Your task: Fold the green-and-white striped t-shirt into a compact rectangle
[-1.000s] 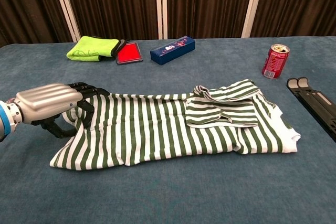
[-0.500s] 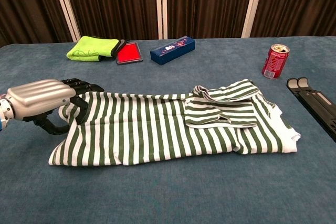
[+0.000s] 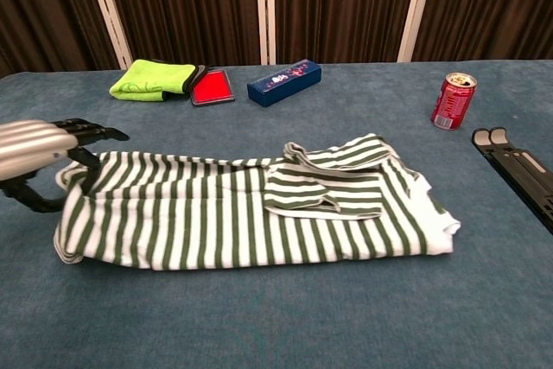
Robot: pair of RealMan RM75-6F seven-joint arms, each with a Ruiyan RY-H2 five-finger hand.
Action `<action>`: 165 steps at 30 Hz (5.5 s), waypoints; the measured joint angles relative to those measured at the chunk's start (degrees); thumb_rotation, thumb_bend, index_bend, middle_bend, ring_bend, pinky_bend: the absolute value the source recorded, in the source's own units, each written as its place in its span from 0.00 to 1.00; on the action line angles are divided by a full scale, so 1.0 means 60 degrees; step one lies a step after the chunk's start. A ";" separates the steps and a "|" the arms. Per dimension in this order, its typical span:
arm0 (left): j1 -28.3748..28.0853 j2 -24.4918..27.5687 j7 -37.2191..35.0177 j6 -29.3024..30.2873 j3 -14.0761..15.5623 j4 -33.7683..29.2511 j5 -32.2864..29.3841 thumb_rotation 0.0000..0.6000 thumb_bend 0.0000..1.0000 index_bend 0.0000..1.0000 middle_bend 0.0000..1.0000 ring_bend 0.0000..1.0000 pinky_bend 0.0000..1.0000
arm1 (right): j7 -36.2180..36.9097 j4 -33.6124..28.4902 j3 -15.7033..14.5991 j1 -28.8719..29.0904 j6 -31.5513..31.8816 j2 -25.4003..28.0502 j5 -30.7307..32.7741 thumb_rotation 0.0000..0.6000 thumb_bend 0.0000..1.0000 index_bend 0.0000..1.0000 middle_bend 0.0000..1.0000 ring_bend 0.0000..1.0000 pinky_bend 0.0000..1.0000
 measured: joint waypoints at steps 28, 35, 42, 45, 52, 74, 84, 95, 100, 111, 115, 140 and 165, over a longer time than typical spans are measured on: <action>0.1643 -0.0271 -0.3077 -0.0149 -0.0153 0.5016 -0.1075 1.00 0.54 0.83 0.00 0.00 0.00 | -0.0322 -0.0003 -0.0044 0.0060 -0.0133 -0.0142 -0.0069 1.00 0.00 0.12 0.00 0.00 0.00; 0.1491 -0.0300 -0.3461 0.1417 -0.0335 0.4584 -0.0677 1.00 0.54 0.83 0.00 0.00 0.00 | -0.0280 -0.0010 -0.0031 0.0052 -0.0132 -0.0122 -0.0053 1.00 0.00 0.12 0.00 0.00 0.00; 0.0926 -0.0046 -0.3036 0.2836 -0.0594 0.2787 -0.0058 1.00 0.54 0.83 0.00 0.00 0.00 | -0.0196 -0.0022 -0.0015 0.0026 -0.0109 -0.0076 -0.0035 1.00 0.00 0.12 0.00 0.00 0.00; 0.0549 0.0052 -0.2531 0.2803 -0.0705 0.1836 0.0137 1.00 0.54 0.83 0.00 0.00 0.00 | -0.0137 -0.0027 0.0002 0.0011 -0.0092 -0.0044 -0.0014 1.00 0.00 0.12 0.00 0.00 0.00; -0.0494 -0.0118 -0.0992 0.1787 -0.1057 0.0428 0.0281 1.00 0.54 0.83 0.00 0.00 0.00 | -0.0049 -0.0023 0.0037 -0.0003 -0.0102 0.0000 0.0045 1.00 0.00 0.12 0.00 0.00 0.00; -0.1938 -0.2287 0.1727 -0.0628 -0.0956 -0.0282 0.0279 1.00 0.19 0.00 0.00 0.00 0.00 | 0.0129 -0.0005 0.0075 -0.0044 -0.0128 0.0092 0.0136 1.00 0.00 0.12 0.00 0.00 0.00; -0.1770 -0.1540 0.2382 -0.0394 -0.1517 -0.1452 -0.0372 1.00 0.20 0.00 0.00 0.00 0.00 | 0.0139 -0.0056 0.0058 -0.0059 -0.0103 0.0119 0.0087 1.00 0.00 0.12 0.00 0.00 0.00; -0.1413 0.0234 0.1422 -0.0610 -0.0632 -0.2562 -0.0144 1.00 0.14 0.00 0.00 0.00 0.00 | 0.0132 -0.0093 0.0048 -0.0060 -0.0111 0.0135 0.0064 1.00 0.00 0.13 0.00 0.00 0.00; -0.1158 0.0274 0.0769 -0.0571 -0.0211 -0.2307 0.0066 1.00 0.13 0.00 0.00 0.00 0.00 | 0.0030 -0.0097 0.0035 -0.0025 -0.0150 0.0088 0.0037 1.00 0.00 0.13 0.00 0.00 0.00; -0.1219 -0.1159 0.0186 -0.0482 -0.0448 -0.0988 0.0195 1.00 0.13 0.00 0.00 0.00 0.00 | -0.0095 -0.0045 0.0034 -0.0003 -0.0198 0.0030 0.0077 1.00 0.00 0.13 0.00 0.00 0.00; -0.1431 -0.1713 0.0084 -0.0470 -0.0770 -0.0746 0.0151 1.00 0.13 0.00 0.00 0.00 0.00 | -0.0130 -0.0027 0.0036 -0.0002 -0.0206 0.0016 0.0099 1.00 0.00 0.13 0.00 0.00 0.00; -0.1857 -0.1861 0.0386 -0.0381 -0.1466 -0.1008 -0.0337 1.00 0.13 0.00 0.00 0.00 0.00 | -0.0171 -0.0003 0.0019 0.0014 -0.0282 0.0005 0.0131 1.00 0.00 0.13 0.00 0.00 0.00; -0.1334 -0.1832 -0.1158 -0.0651 -0.1499 0.1714 -0.1138 1.00 0.13 0.00 0.00 0.00 0.00 | -0.0411 0.0038 -0.0001 0.0063 -0.0391 -0.0106 0.0199 1.00 0.00 0.13 0.00 0.00 0.00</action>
